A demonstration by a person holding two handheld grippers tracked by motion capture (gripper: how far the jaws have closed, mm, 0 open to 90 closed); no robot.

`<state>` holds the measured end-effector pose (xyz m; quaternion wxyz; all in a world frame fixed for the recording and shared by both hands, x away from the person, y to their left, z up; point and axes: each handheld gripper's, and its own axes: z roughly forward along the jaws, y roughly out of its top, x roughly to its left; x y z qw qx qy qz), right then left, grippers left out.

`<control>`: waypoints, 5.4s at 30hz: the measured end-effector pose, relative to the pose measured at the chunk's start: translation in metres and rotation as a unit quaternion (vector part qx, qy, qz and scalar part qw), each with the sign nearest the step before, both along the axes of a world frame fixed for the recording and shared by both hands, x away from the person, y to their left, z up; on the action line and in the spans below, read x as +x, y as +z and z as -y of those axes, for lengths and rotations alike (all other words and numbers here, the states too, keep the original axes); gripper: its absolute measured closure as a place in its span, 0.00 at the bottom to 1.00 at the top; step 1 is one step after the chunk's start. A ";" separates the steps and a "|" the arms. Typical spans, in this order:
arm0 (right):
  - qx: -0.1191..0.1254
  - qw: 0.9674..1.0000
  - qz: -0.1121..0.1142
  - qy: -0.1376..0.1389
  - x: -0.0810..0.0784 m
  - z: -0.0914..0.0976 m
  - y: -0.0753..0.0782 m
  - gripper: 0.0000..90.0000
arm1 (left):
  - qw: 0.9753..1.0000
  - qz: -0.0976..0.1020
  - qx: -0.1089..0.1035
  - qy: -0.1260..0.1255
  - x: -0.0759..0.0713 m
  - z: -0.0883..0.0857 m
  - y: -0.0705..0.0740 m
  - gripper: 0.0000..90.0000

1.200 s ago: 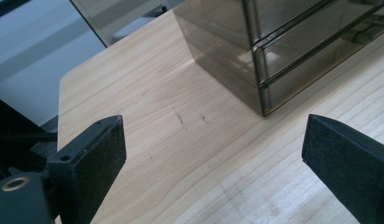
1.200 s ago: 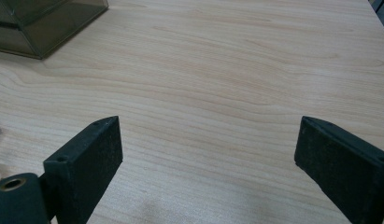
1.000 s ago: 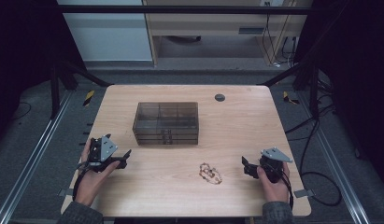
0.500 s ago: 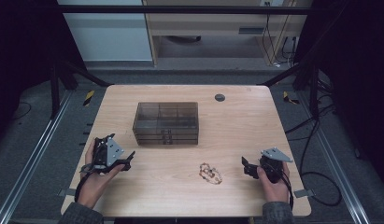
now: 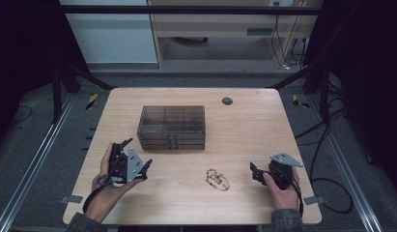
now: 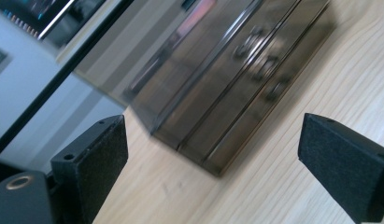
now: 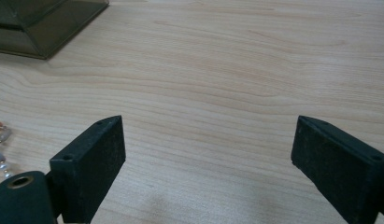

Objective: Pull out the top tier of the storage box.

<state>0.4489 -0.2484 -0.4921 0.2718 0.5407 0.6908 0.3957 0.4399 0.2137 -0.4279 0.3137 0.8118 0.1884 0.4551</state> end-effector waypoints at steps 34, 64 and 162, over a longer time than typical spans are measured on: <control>-0.016 1.000 -0.021 -0.006 0.001 -0.013 0.013 0.23 | 0.986 0.074 0.139 -0.053 0.004 0.101 -0.006 0.32; -0.018 0.999 -0.037 0.003 0.001 -0.015 0.019 0.16 | 0.963 0.143 0.230 -0.016 0.001 0.107 -0.032 0.55; -0.017 0.999 -0.038 0.033 0.000 -0.015 0.017 0.28 | 0.920 0.196 0.339 0.032 0.046 0.114 -0.068 0.85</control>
